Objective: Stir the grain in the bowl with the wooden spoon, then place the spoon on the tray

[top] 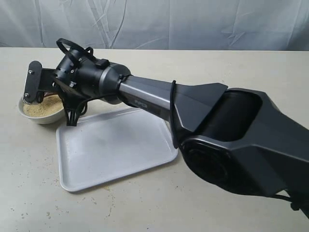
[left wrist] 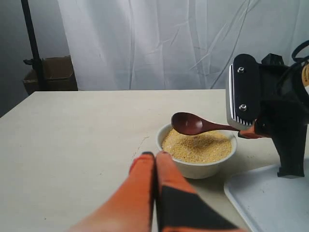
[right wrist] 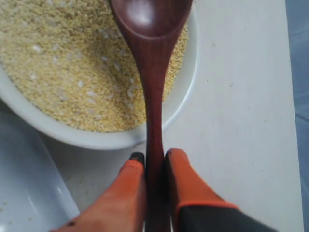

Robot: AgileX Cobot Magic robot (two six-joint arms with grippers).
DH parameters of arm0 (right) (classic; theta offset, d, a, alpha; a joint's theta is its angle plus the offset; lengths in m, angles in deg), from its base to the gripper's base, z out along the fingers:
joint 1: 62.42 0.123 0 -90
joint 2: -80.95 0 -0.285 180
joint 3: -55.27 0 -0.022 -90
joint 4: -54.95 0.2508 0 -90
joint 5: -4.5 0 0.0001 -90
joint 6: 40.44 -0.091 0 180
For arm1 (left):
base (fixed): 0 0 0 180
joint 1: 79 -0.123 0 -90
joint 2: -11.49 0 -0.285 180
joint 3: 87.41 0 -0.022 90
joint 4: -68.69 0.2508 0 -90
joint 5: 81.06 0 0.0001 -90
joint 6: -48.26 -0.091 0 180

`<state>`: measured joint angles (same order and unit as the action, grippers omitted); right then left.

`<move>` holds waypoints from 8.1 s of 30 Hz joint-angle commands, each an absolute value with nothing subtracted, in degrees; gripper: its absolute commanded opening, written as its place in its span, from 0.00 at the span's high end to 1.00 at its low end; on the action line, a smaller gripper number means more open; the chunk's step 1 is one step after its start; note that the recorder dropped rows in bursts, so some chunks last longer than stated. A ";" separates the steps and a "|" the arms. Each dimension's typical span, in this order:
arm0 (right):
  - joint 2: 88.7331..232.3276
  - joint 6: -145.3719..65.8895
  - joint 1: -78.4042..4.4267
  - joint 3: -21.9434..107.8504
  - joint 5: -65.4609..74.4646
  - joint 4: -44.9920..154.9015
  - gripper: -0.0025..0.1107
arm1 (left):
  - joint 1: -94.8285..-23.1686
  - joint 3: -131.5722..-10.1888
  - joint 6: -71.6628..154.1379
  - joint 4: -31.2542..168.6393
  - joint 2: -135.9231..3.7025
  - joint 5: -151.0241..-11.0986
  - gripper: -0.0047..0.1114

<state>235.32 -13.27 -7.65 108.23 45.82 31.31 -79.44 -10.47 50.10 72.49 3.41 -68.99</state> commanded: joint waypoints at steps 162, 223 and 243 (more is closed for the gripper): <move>227.13 -33.57 -5.21 81.94 -18.06 74.54 0.99 | -79.49 -10.19 50.16 72.54 3.70 -69.32 0.96; 228.16 -31.09 -8.30 82.46 -13.31 77.06 0.99 | -79.49 -10.19 50.16 72.67 3.70 -69.21 0.96; 226.46 -27.96 -7.15 82.46 -13.48 74.60 0.99 | -79.49 -10.19 50.16 72.67 3.70 -69.21 0.96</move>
<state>226.57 -28.63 -5.69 82.44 -13.90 73.25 -79.44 -10.47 50.10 72.49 3.41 -68.99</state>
